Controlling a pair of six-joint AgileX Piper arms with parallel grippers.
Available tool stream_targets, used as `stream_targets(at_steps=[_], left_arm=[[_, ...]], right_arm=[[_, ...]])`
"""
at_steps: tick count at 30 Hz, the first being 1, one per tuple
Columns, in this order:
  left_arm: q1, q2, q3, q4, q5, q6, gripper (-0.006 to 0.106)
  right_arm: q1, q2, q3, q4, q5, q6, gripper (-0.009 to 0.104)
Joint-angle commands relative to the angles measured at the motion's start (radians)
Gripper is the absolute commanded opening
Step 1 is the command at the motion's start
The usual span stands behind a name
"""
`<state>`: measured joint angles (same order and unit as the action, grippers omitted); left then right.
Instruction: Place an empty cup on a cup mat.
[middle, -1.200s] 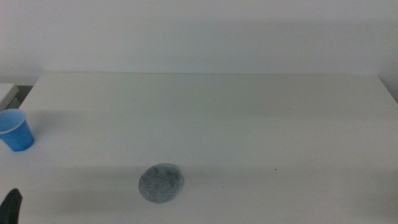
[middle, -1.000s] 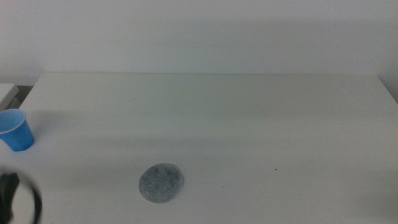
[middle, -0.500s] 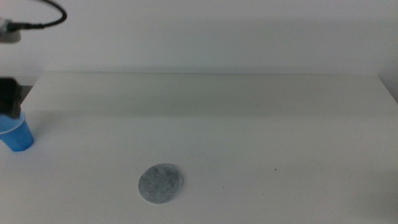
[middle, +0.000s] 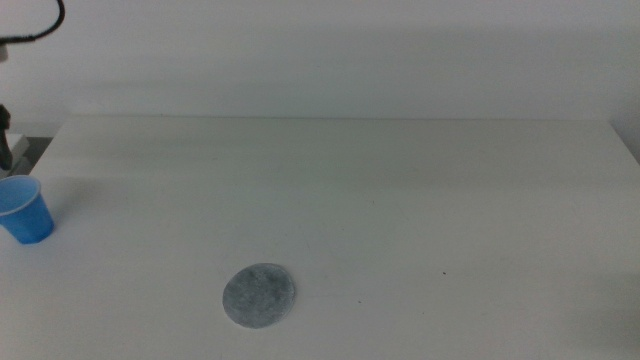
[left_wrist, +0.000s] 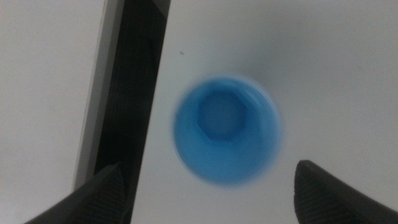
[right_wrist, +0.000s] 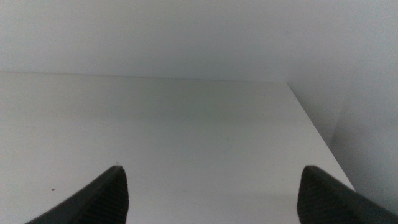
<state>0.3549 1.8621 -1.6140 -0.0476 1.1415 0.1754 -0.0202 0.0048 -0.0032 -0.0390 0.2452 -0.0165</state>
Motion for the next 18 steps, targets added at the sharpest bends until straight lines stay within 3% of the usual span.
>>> stream_targets(at_steps=[1,8,11,18], left_arm=[[0.021,0.044,-0.018,-0.031,-0.044,0.031,0.094],[0.039,0.166,-0.018,-0.031,-0.15,0.035,0.093],[0.039,0.211,-0.018,-0.048,-0.163,0.038,0.087],[0.046,0.239,-0.032,-0.135,-0.128,0.045,0.012]], right_arm=[[0.002,-0.005,0.003,-0.007,-0.007,-0.004,0.093],[0.002,-0.005,0.003,-0.007,-0.007,-0.004,0.093],[0.002,-0.005,0.003,-0.007,-0.007,-0.004,0.093],[0.002,-0.005,0.003,-0.007,-0.007,-0.004,0.093]])
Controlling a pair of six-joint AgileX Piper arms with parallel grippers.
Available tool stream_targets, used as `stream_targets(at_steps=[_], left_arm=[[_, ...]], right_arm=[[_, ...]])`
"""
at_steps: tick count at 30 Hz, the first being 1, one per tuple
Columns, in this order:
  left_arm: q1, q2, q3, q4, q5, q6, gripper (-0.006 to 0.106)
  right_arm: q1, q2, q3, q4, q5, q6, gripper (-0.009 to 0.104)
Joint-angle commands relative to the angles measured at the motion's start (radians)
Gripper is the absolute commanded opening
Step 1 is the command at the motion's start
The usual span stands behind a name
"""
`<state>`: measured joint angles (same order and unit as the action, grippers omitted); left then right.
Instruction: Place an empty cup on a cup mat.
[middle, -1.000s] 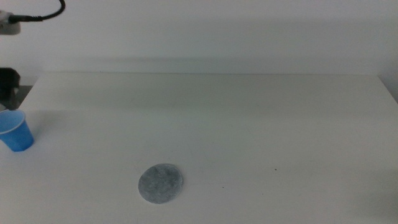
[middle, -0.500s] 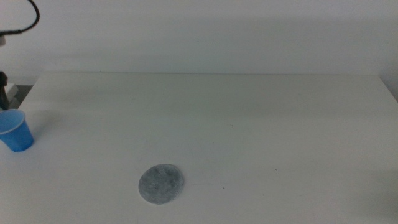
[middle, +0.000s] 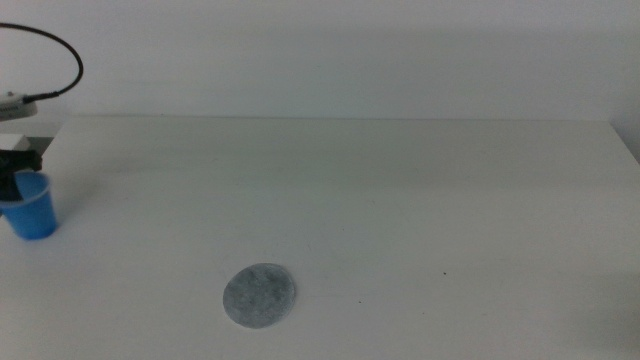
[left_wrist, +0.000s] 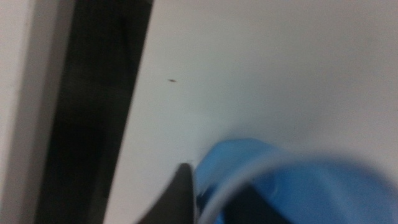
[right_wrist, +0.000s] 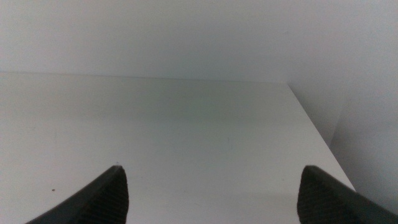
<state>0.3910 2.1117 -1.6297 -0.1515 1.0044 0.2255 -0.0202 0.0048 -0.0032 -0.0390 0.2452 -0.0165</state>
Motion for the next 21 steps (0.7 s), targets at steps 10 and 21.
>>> stream_targets(at_steps=[10,21], left_arm=[[-0.12,-0.238,0.147,-0.154,0.097,-0.032,-0.002],[-0.569,-0.374,0.387,-0.159,-0.015,-0.203,-0.002]], right_arm=[[0.002,-0.005,0.003,-0.007,-0.007,-0.004,0.093],[0.002,-0.005,0.003,-0.007,-0.007,-0.004,0.093]])
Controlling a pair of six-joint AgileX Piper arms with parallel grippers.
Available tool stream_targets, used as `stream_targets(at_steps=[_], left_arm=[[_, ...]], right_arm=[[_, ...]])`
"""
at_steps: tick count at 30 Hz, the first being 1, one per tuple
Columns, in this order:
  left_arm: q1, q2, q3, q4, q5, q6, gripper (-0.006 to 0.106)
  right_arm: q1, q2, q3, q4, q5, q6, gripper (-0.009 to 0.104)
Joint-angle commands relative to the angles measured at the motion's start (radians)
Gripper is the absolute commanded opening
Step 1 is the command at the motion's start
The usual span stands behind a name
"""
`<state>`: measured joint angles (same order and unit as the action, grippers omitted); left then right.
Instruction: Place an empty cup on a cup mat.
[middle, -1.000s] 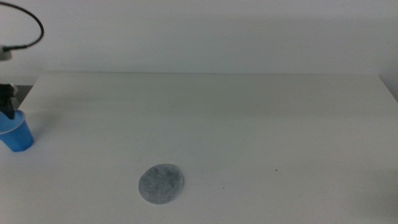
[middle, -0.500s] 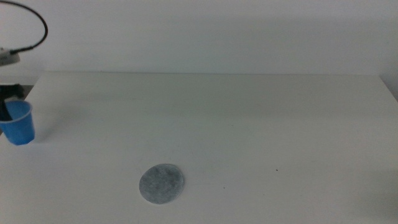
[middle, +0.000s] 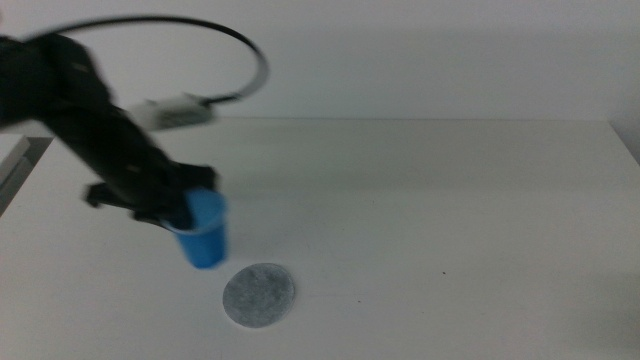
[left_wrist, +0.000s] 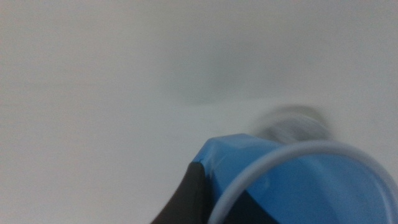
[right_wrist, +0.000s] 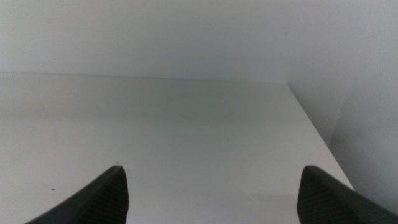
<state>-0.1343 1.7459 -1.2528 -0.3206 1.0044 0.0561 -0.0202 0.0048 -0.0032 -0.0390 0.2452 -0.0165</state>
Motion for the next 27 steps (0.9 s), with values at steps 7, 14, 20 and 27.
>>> stream_targets(at_steps=[7,14,20,27], left_arm=[[-0.177,-0.004,0.068,0.048,-0.086,-0.114,-0.002],[-0.197,0.025,0.073,0.009,-0.129,-0.105,-0.002],[-0.217,0.074,0.073,-0.027,-0.164,-0.073,-0.002],[-0.213,0.079,0.073,-0.055,-0.134,-0.063,0.013]], right_arm=[[0.002,-0.005,0.003,-0.007,-0.007,-0.004,0.093],[0.002,-0.005,0.003,-0.007,-0.007,-0.004,0.093],[0.002,-0.005,0.003,-0.007,-0.007,-0.004,0.093],[0.002,-0.005,0.003,-0.007,-0.007,-0.004,0.093]])
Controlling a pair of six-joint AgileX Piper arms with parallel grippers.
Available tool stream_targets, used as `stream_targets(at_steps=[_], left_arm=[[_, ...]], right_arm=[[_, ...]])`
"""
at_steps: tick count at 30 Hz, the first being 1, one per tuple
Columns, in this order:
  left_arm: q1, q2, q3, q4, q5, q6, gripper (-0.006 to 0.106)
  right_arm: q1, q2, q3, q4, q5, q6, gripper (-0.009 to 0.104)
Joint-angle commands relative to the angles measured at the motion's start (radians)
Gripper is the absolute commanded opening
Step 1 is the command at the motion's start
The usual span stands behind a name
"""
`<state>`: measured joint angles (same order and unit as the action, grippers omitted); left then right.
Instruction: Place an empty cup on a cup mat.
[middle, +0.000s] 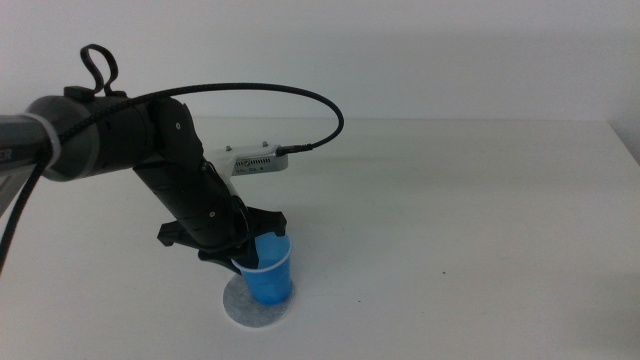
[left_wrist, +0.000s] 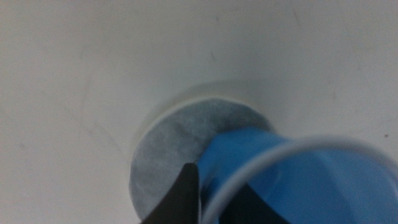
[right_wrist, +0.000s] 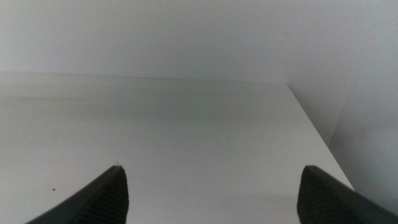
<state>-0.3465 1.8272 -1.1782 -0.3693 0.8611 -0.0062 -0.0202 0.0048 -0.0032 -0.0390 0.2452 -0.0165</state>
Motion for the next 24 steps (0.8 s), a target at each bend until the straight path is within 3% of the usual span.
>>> stream_targets(at_steps=[1,3,10,13,24], left_arm=[[-0.001,-0.002,-0.001,-0.007,0.019,-0.001,0.018],[-0.001,-0.002,-0.001,-0.007,0.037,0.006,0.032],[0.044,-0.057,-0.001,0.018,0.121,0.017,0.094],[0.073,-0.149,-0.001,0.023,0.16,0.027,0.094],[0.129,-0.718,0.156,0.267,0.085,-0.025,0.094]], right_arm=[[0.002,-0.005,0.003,-0.007,-0.007,-0.004,0.093],[0.002,-0.005,0.003,-0.007,-0.007,-0.004,0.093],[0.002,-0.005,0.003,-0.007,-0.007,-0.004,0.093],[0.002,-0.005,0.003,-0.007,-0.007,-0.004,0.093],[0.002,-0.005,0.003,-0.007,-0.007,-0.004,0.093]])
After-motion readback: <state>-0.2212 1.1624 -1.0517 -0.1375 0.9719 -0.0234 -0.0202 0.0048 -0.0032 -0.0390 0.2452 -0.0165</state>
